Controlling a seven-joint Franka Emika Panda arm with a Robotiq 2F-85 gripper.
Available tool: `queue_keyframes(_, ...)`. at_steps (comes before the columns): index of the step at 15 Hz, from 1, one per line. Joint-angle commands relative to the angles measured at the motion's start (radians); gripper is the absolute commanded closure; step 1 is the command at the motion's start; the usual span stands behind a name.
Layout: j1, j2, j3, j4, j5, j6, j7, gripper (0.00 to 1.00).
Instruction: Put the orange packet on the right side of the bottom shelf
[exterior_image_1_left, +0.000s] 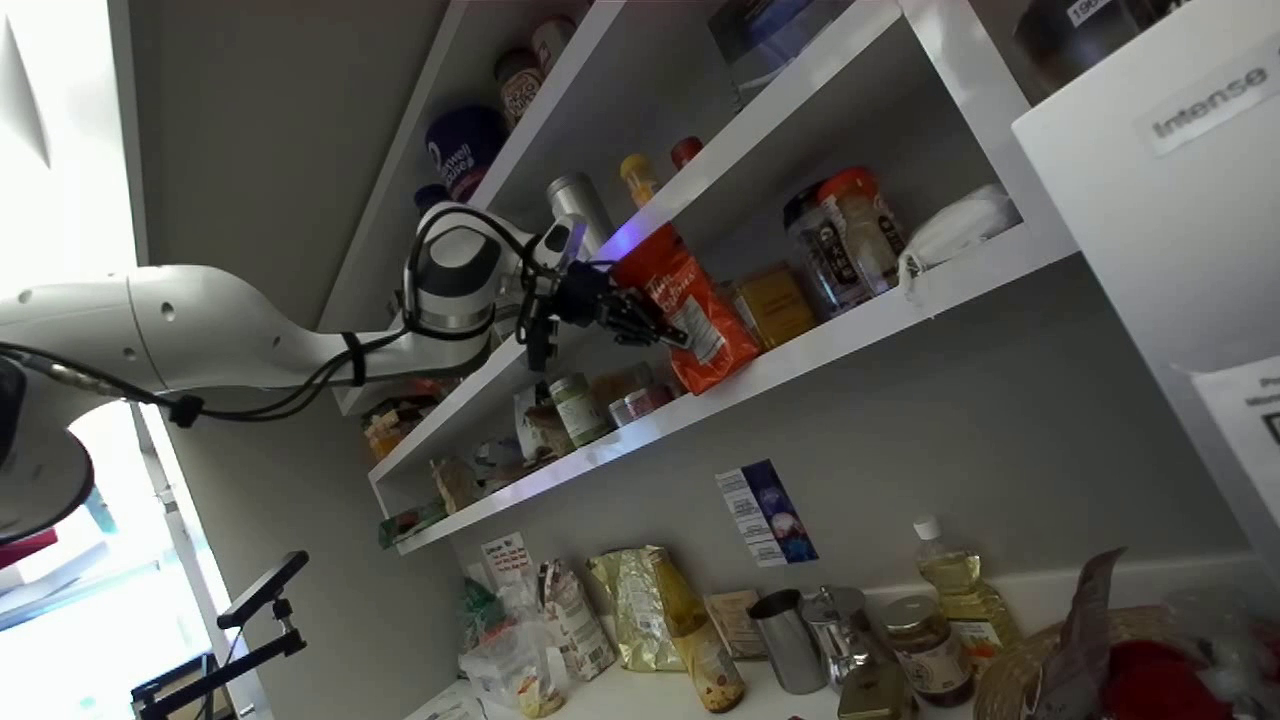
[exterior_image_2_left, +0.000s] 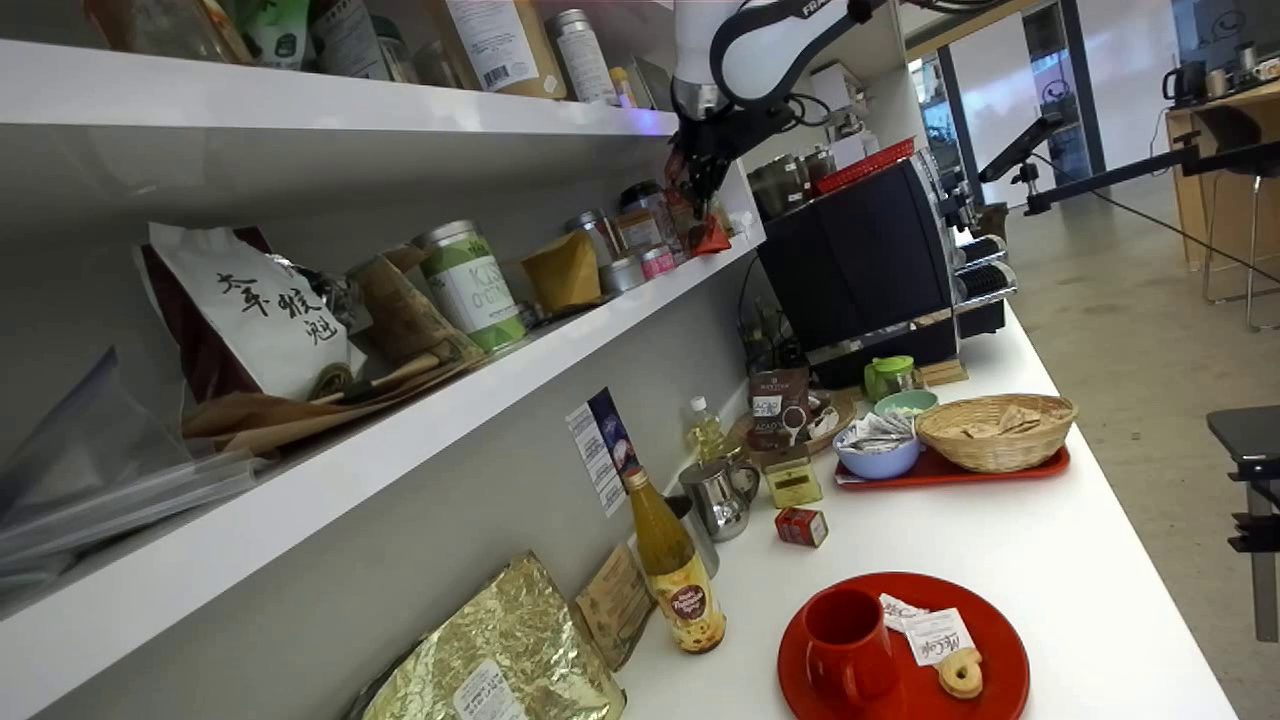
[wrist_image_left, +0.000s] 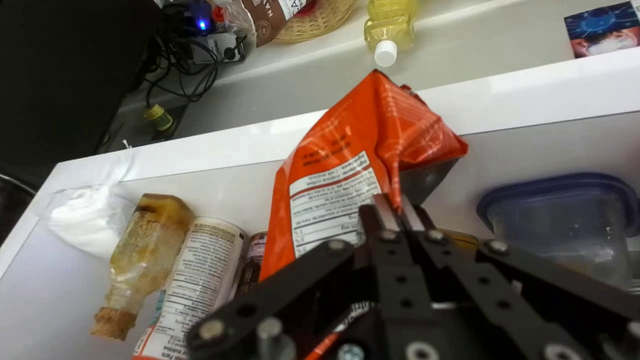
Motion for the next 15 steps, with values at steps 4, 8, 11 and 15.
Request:
queue_keyframes(4, -0.034, 0.099, 0.013, 0.137, 0.105, 0.007, -0.009, 0.99)
queue_keyframes(8, -0.045, 0.136, 0.012, 0.196, 0.152, -0.011, -0.010, 0.99)
queue_keyframes(11, -0.053, 0.158, 0.010, 0.228, 0.170, -0.023, -0.006, 0.99)
queue_keyframes(15, -0.059, 0.186, 0.006, 0.274, 0.184, -0.066, 0.003, 0.99)
